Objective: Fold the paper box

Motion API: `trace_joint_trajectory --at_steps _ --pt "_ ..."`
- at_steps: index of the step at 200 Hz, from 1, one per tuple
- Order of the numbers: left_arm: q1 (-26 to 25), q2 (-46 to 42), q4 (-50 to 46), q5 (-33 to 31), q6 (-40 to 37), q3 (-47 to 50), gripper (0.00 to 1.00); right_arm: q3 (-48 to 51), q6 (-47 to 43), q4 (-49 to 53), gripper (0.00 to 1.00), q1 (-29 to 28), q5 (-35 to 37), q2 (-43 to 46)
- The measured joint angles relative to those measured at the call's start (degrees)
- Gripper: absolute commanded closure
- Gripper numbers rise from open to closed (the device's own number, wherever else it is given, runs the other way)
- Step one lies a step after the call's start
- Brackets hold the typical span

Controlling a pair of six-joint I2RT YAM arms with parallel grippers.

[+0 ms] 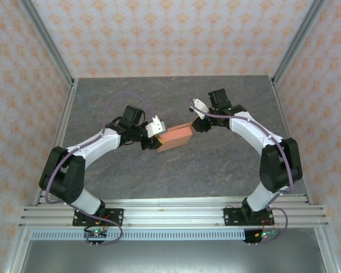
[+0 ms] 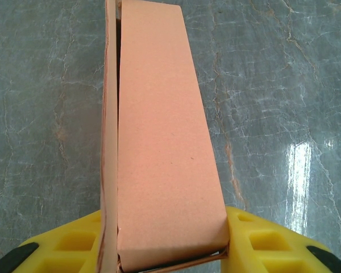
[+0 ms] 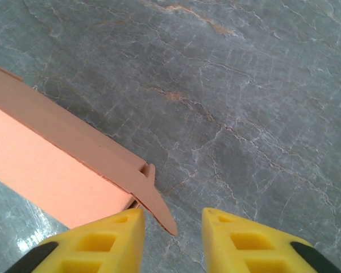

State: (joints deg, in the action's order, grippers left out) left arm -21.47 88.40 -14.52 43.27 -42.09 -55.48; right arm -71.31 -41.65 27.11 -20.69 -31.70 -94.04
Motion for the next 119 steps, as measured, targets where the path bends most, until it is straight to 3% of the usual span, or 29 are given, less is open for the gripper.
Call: trace_joint_trajectory --at_steps 39,119 --pt "0.0 0.0 0.0 0.0 0.0 0.0 0.66 -0.2 -1.27 0.22 0.62 0.0 -0.28 -1.27" --pt "0.0 0.02 0.0 -0.02 0.0 0.0 0.66 -2.21 -1.75 1.95 0.76 0.0 -2.08 -3.1"
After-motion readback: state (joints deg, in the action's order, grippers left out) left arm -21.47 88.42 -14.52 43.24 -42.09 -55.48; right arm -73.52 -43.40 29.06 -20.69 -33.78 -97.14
